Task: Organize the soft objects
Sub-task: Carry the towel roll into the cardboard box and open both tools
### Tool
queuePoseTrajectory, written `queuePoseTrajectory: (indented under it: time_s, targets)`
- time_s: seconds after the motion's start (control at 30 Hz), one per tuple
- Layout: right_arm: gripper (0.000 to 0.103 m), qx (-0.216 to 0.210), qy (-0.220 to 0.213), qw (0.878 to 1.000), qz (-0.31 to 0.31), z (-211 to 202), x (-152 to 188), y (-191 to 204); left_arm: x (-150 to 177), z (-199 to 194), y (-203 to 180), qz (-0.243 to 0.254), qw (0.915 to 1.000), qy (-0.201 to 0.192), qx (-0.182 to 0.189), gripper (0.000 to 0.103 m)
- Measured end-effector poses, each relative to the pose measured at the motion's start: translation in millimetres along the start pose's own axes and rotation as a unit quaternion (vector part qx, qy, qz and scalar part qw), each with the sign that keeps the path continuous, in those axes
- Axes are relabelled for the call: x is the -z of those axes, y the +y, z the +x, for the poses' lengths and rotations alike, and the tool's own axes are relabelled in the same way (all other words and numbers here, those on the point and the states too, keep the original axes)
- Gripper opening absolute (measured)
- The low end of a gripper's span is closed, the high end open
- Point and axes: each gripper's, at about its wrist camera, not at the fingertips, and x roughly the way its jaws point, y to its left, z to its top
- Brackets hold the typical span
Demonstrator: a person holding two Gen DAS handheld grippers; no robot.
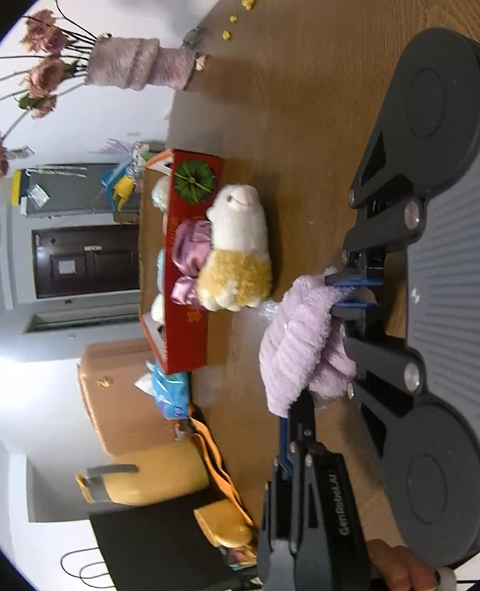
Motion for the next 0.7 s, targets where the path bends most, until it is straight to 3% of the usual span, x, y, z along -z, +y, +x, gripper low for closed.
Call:
queuePoseTrajectory:
  time_s: [0.2, 0.3, 0.43, 0.53, 0.7]
  targets:
    - [0.007, 0.011, -0.037, 0.999, 0.029, -11.8, -12.1, -8.5, -18.7, -9.6, -9.1, 0.009, 0.9997, -0.022, 0.007, 0.009]
    - [0.008, 0.012, -0.054, 0.998, 0.025, -15.0, -30.0, -13.5, -48.3, -2.4, -9.5, 0.008, 0.9994, -0.031, 0.013, 0.009]
    - [0.008, 0.009, -0.077, 0.997, 0.012, -5.8, -83.1, -36.0, -111.9, 25.1, 0.9, -0.003, 0.9982, -0.053, 0.028, 0.009]
    - [0.008, 0.002, -0.087, 0.996, 0.019, 11.8, -133.8, -64.1, -163.1, 64.2, 17.1, -0.048, 0.9974, -0.043, 0.034, 0.009]
    - [0.008, 0.025, -0.046, 0.998, 0.019, 75.6, -211.2, -107.8, -206.9, 141.3, 32.9, -0.108, 0.9937, -0.012, 0.028, 0.009]
